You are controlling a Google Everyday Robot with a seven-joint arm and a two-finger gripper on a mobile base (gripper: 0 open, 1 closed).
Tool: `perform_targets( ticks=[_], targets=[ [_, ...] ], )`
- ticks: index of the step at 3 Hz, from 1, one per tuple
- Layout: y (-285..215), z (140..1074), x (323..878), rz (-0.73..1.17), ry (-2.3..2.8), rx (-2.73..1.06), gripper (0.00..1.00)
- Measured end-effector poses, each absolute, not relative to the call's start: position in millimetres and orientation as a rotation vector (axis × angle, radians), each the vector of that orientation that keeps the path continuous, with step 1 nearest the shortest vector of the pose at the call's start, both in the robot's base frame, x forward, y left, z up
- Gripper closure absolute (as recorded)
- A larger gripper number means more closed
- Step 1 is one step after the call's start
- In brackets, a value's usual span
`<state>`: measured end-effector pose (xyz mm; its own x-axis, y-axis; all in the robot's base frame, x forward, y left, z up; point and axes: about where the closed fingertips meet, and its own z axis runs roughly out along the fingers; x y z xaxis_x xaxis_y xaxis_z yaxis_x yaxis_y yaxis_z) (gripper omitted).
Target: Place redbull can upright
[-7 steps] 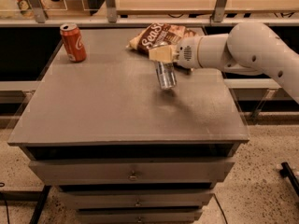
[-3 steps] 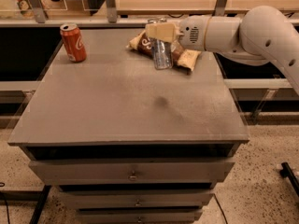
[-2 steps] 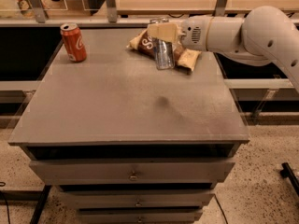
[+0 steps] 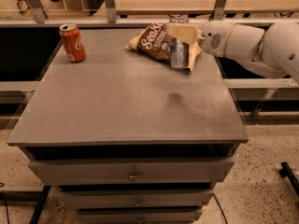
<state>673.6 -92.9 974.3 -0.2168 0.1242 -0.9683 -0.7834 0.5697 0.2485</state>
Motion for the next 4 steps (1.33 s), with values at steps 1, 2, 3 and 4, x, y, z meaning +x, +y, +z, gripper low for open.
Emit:
perform_targets(
  ticks=[1, 2, 3, 4],
  targets=[
    [-113.5, 978.5, 671.2, 0.894, 1.516, -0.585, 1.0],
    [-133.4, 984.8, 661.3, 0.86, 1.471, -0.596, 1.0],
    [-150.0, 992.3, 644.9, 0.837, 1.434, -0.617, 1.0],
    [-160.8, 990.5, 625.9, 0.877, 1.389, -0.647, 1.0]
  ],
)
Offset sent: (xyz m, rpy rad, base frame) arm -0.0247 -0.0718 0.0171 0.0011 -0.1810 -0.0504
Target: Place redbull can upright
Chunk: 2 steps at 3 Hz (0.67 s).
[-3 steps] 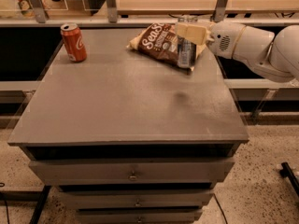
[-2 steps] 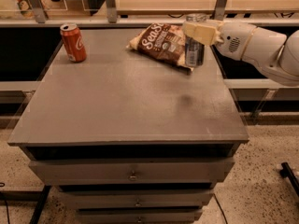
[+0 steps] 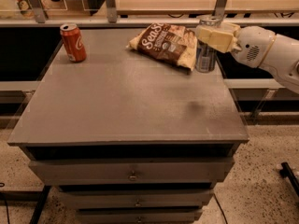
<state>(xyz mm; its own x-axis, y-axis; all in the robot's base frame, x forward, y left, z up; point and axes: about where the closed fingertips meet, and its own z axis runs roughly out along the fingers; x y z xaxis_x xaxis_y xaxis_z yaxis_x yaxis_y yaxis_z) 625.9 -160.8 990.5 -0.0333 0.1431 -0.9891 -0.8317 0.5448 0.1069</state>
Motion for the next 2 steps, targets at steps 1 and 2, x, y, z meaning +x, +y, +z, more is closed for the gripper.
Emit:
perform_targets(
  ticks=[1, 2],
  targets=[
    [-158.7, 989.8, 623.8, 0.883, 1.389, -0.658, 1.0],
    [-161.0, 981.3, 623.5, 0.877, 1.35, -0.677, 1.0]
  ],
)
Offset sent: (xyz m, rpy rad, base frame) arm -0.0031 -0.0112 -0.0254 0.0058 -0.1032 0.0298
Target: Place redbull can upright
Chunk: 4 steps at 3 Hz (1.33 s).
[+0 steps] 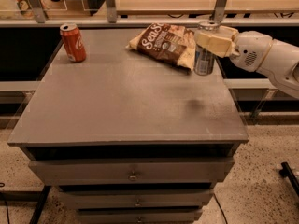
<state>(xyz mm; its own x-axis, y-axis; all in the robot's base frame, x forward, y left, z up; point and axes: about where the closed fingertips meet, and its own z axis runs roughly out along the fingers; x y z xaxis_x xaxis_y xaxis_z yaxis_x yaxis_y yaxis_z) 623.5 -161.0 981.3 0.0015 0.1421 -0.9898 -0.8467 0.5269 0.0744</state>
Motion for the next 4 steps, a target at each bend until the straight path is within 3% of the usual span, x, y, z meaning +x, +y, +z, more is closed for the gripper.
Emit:
perform_targets(
  ticks=[3, 4],
  targets=[
    [-187.9, 934.4, 610.3, 0.932, 1.119, -0.685, 1.0],
    [-188.0, 926.7, 608.1, 0.949, 1.075, -0.737, 0.83]
  ],
)
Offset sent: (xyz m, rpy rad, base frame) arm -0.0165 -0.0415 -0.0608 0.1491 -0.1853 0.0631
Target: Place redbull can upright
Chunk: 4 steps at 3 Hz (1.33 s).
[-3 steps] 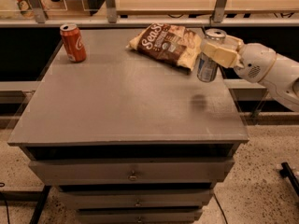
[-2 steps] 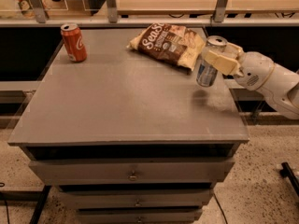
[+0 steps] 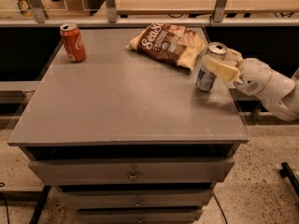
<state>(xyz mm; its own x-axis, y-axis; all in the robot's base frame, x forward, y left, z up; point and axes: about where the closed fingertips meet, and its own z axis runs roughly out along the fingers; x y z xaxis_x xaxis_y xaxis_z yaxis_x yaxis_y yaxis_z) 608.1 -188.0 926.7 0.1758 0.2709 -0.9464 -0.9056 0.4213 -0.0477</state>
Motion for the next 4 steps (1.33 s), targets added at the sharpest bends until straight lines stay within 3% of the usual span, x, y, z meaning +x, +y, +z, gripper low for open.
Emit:
perform_targets(
  ticks=[3, 4],
  targets=[
    [-181.0, 923.3, 598.7, 0.935, 1.124, -0.938, 0.13],
    [-179.9, 928.2, 599.4, 0.924, 1.177, -0.934, 0.0]
  ],
)
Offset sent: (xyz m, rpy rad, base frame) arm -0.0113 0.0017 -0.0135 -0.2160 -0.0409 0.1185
